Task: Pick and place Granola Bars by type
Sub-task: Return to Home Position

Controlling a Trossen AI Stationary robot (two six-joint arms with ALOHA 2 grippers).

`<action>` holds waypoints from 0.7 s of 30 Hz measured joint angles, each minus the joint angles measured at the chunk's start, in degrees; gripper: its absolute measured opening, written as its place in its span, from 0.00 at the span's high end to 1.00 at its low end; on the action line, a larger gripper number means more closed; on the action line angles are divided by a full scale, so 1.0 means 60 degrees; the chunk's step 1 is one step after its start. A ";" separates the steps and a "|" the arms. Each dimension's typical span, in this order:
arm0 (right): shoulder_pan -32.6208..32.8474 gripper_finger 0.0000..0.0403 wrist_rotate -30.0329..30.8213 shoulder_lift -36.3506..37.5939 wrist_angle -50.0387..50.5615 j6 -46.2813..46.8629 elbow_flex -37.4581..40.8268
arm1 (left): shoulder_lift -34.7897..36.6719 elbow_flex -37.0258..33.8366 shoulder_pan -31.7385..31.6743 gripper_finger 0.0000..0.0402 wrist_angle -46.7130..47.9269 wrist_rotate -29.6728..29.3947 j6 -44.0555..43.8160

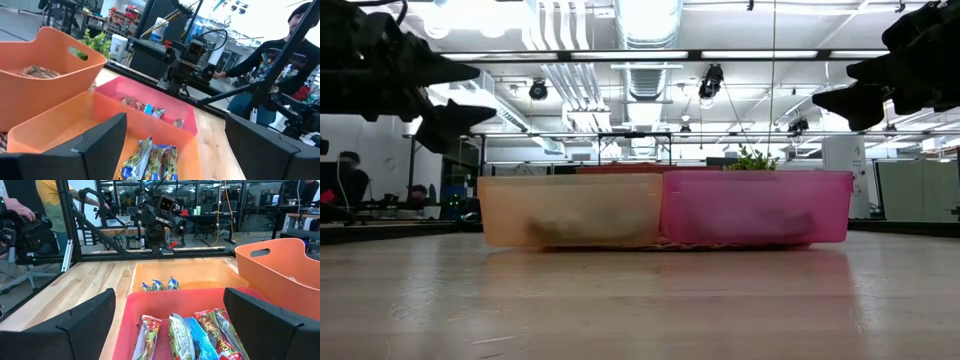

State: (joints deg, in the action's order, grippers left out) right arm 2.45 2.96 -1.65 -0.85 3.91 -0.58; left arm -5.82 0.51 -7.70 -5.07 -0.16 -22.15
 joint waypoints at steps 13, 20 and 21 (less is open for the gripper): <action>0.0000 0.11 -0.0002 -0.0007 -0.0002 0.0015 0.0000 | 0.0968 0.0001 0.0000 0.21 0.0777 0.0033 0.0925; -0.0001 0.11 -0.0001 0.0000 -0.0002 0.0011 0.0000 | 0.0968 -0.0004 0.0000 0.21 0.0811 0.0033 0.0856; 0.0001 0.11 -0.0001 0.0000 -0.0002 0.0020 0.0000 | 0.0968 -0.0004 0.0000 0.21 0.0818 0.0033 0.0853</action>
State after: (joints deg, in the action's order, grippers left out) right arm 2.46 2.96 -1.65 -0.86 4.03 -0.58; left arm -0.01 0.49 -7.70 -0.17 0.03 -17.04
